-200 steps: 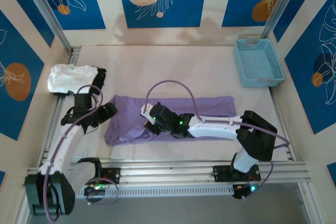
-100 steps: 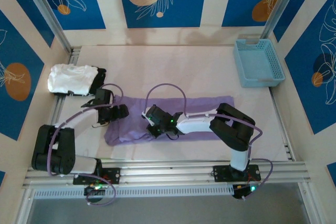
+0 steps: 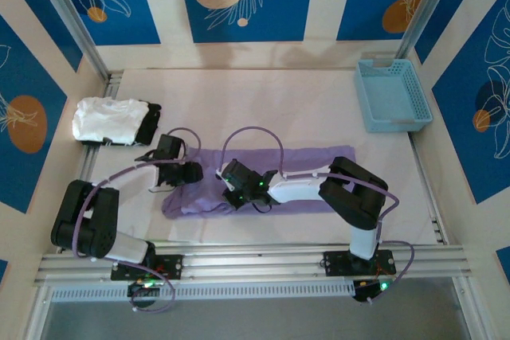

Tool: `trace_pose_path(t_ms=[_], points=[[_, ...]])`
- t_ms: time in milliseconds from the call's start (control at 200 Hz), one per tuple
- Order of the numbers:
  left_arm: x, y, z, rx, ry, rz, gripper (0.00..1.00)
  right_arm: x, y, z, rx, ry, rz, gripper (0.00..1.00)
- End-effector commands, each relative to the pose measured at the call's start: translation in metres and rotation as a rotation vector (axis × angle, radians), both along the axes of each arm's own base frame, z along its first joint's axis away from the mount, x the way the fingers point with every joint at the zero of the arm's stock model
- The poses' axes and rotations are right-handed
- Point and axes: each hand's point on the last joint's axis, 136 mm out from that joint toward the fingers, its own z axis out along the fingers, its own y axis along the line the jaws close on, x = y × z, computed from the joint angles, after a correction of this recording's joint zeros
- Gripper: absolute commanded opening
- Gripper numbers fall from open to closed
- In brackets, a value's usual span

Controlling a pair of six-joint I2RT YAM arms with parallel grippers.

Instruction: Fold the inside-out t-shirt

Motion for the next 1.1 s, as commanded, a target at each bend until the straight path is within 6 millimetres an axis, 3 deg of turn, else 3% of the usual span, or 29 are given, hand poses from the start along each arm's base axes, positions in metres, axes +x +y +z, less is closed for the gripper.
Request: trace_pose_path(t_ms=[0,265,500,710,905,1095], points=[[-0.009,-0.016,0.002,-0.086,0.005,-0.033,0.4,-0.005,-0.007,0.006,-0.006,0.005,-0.004,0.17],[-0.002,0.01,-0.007,0.033,-0.008,0.047,0.0,-0.003,-0.006,0.018,0.008,-0.02,-0.004,0.19],[0.011,0.049,0.009,0.124,-0.059,0.149,0.0,0.002,-0.018,0.05,0.045,-0.072,-0.038,0.38],[0.024,0.078,0.038,0.172,-0.102,0.224,0.0,0.014,-0.045,0.084,0.102,-0.12,-0.1,0.42],[0.03,0.107,0.076,0.297,-0.105,0.241,0.0,0.029,-0.084,0.109,0.176,-0.146,-0.181,0.43],[0.036,0.164,0.125,0.5,-0.103,0.276,0.0,0.04,-0.121,0.123,0.246,-0.149,-0.255,0.44]])
